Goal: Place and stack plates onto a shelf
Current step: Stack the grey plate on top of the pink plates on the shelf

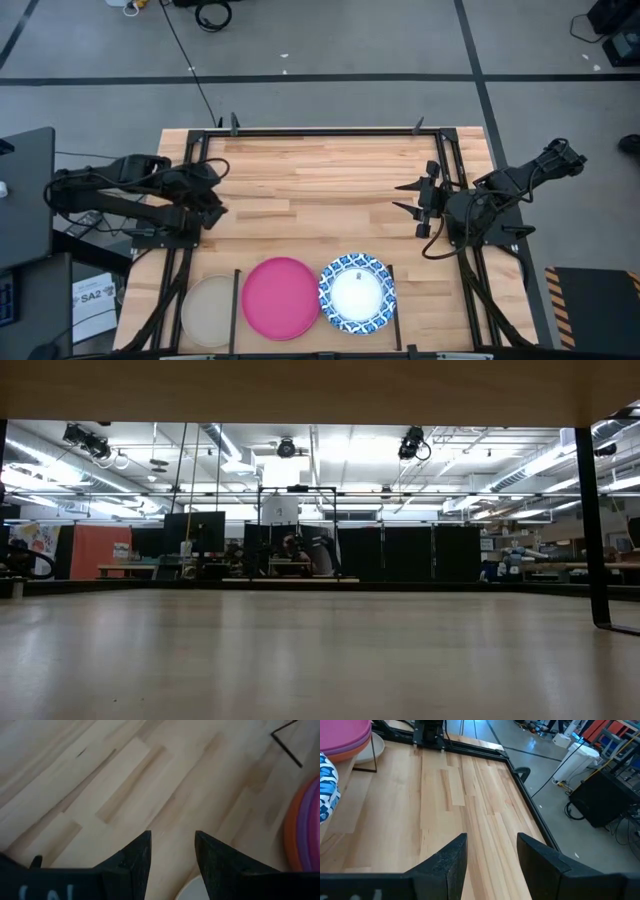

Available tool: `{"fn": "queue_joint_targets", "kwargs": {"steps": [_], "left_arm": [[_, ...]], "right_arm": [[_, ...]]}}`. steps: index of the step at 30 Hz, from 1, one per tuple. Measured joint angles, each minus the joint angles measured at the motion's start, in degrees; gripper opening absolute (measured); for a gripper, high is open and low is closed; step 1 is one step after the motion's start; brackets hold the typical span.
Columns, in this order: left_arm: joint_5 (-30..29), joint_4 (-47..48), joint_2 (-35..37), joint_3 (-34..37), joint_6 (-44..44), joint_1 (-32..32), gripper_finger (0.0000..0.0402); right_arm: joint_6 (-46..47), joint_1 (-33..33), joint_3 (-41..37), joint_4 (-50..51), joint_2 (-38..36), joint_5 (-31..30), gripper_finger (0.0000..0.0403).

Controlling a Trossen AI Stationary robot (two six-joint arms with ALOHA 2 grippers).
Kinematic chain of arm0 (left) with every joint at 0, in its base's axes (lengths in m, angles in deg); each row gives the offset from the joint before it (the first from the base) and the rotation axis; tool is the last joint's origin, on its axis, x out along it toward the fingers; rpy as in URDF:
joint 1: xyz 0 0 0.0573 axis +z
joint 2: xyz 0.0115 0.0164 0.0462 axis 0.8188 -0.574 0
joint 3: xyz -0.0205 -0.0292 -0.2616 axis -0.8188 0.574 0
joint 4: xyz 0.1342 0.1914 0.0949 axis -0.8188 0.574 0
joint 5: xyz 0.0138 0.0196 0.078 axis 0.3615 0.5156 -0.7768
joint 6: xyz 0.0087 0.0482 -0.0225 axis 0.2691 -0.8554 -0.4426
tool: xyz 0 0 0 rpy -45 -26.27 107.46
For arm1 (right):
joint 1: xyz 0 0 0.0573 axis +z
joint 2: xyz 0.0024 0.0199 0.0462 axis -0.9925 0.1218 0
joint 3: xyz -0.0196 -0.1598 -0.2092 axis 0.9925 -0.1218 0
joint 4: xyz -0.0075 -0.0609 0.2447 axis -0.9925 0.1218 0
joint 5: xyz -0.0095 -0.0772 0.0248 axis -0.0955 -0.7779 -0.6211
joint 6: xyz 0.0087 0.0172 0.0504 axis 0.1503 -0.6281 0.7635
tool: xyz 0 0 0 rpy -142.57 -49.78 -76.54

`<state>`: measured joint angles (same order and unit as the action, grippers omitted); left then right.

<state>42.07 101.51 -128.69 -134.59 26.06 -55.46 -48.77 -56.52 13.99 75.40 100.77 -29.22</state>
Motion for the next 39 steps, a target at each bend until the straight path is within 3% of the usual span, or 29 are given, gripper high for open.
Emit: {"fn": "queue_joint_targets", "kwargs": {"steps": [8,21,31,39], "left_arm": [[-1.37,1.91,0.02,0.51,1.0,-3.12,0.0157],[0.97,1.69,0.0,12.05,12.74,-14.89,0.0157],[0.94,-2.33,-0.17,15.82,24.09,-25.16,0.0157],[0.99,-12.85,-0.52,21.44,32.42,-34.57,0.0157]], "right_arm": [[0.0,0.0,0.0,0.0,0.0,0.01,0.0176],[0.0,0.0,-0.04,0.0,0.0,0.02,0.0176],[0.0,0.0,-0.04,0.0,0.0,0.02,0.0176],[0.0,0.0,-0.04,0.0,0.0,0.01,0.0176]]}}
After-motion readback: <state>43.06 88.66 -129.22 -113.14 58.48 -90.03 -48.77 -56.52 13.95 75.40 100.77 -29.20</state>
